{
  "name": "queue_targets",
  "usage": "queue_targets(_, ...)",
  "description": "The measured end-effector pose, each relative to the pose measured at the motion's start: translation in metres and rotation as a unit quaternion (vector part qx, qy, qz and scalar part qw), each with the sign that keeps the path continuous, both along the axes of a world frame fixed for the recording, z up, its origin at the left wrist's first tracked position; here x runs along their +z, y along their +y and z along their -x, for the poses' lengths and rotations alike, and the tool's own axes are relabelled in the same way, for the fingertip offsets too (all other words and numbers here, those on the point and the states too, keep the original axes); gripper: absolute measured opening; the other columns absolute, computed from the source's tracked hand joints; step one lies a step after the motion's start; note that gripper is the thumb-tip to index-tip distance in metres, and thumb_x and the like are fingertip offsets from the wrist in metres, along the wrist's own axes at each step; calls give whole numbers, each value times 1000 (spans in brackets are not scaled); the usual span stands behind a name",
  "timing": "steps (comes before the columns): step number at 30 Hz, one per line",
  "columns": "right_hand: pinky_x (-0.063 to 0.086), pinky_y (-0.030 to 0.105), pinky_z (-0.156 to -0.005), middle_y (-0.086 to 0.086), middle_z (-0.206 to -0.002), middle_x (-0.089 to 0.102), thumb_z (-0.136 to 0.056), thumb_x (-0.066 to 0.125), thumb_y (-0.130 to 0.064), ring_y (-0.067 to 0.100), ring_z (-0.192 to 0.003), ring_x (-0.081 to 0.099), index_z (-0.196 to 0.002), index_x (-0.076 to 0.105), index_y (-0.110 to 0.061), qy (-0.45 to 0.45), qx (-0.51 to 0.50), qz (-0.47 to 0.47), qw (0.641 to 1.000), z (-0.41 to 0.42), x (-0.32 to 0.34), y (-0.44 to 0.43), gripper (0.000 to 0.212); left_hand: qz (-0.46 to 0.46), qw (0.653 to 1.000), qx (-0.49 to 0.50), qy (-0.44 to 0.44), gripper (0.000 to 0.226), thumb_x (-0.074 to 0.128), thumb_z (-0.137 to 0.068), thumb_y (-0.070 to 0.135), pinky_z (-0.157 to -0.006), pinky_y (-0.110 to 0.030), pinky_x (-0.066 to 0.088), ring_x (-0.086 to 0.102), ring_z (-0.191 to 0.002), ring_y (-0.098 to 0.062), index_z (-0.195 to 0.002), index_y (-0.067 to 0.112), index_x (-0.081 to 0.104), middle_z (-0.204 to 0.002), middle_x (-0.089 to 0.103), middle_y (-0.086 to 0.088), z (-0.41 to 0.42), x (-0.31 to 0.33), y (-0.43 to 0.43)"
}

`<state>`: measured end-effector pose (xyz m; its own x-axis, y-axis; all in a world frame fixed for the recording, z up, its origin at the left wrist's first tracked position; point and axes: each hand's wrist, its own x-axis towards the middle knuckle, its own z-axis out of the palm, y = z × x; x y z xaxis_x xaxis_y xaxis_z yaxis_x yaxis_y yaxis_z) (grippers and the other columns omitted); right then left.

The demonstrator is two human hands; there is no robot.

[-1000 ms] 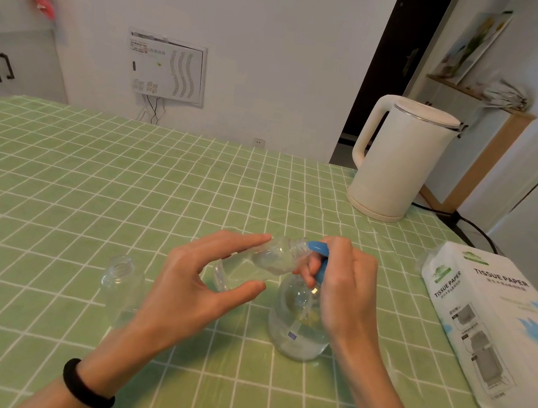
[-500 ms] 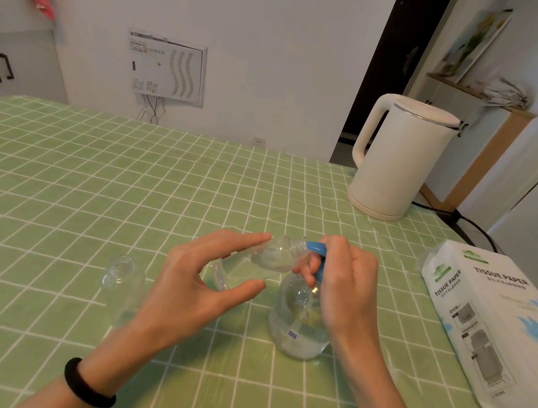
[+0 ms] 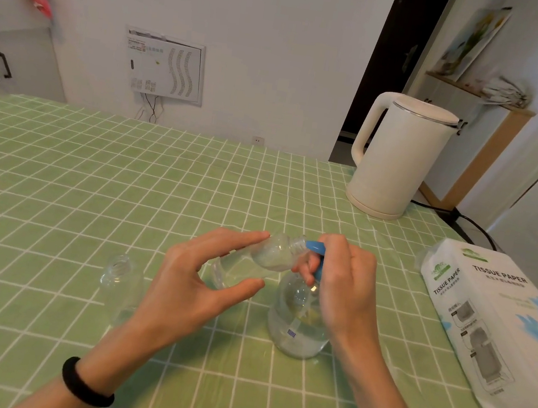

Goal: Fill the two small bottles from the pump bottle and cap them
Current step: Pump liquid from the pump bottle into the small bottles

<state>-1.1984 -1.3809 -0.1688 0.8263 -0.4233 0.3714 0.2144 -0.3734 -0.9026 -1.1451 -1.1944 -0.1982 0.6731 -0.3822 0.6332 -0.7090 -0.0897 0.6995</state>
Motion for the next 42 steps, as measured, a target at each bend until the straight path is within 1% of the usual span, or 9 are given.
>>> queue_targets(4,57,62,-81,4,-49,54,-91,39,-34,15,-59,64,-46,50,-18,5,-4,-2,1000,0,-2,0,49,2,1000,2,-1,55,86,-78,21,-90,-16,52,71,-111,-5,-130,25,71,-121,76,16,1,-1,-1)
queue_targets(10,58,56,-81,4,-49,55,-96,31,-58,19,-66,71,-46,49,-14,19,-14,-16,1000,1,0,2,69,4,1000,4,-3,55,87,-78,21,-90,-17,52,71,-111,-6,-130,24,71,-122,76,16,-2,-2,0)
queue_targets(13,58,58,-83,6,-49,54,-97,33,-54,16,-64,70,-49,49,-10,12,-9,-12,1000,1,0,2,68,5,1000,1,-2,55,87,-78,22,-91,-15,51,71,-111,-6,-131,24,71,-122,76,18,-2,-3,0)
queue_targets(20,58,61,-81,4,-48,53,-93,38,-37,16,-59,65,-48,51,-17,1,0,-2,1000,1,-2,0,50,8,1000,-2,1,55,88,-79,26,-92,-12,48,71,-113,-7,-132,27,71,-123,75,20,-4,-4,1)
queue_targets(24,57,59,-84,5,-49,53,-97,34,-51,16,-66,72,-51,48,-11,19,-8,-18,1000,0,-3,1,63,8,1000,-5,0,55,86,-80,35,-93,-12,49,71,-114,-7,-133,28,70,-124,75,20,-4,-4,1)
queue_targets(28,58,57,-85,5,-50,54,-98,32,-59,15,-64,70,-53,48,-8,15,-2,-23,1000,1,-2,2,70,7,1000,-3,0,56,87,-79,28,-93,-12,49,71,-113,-6,-132,29,70,-124,75,20,-4,-4,1)
queue_targets(36,59,53,-78,5,-48,54,-91,40,-33,19,-60,66,-46,50,-18,0,-5,-1,1000,0,-1,0,48,2,1000,-6,-2,55,87,-80,26,-94,-11,48,71,-114,-6,-133,25,71,-124,75,19,-3,-4,1)
queue_targets(39,59,56,-81,4,-49,53,-94,39,-36,18,-63,68,-48,48,-14,6,-6,-8,1000,0,-3,0,52,5,1000,-7,-2,55,86,-81,32,-93,-12,48,71,-115,-7,-133,27,70,-124,75,20,-3,-4,1)
queue_targets(42,57,58,-83,6,-50,54,-98,33,-51,17,-65,71,-52,47,-9,13,-8,-17,1000,1,-3,0,65,7,1000,-3,-1,54,84,-81,33,-92,-14,49,71,-114,-9,-133,29,70,-124,75,20,-4,-3,1)
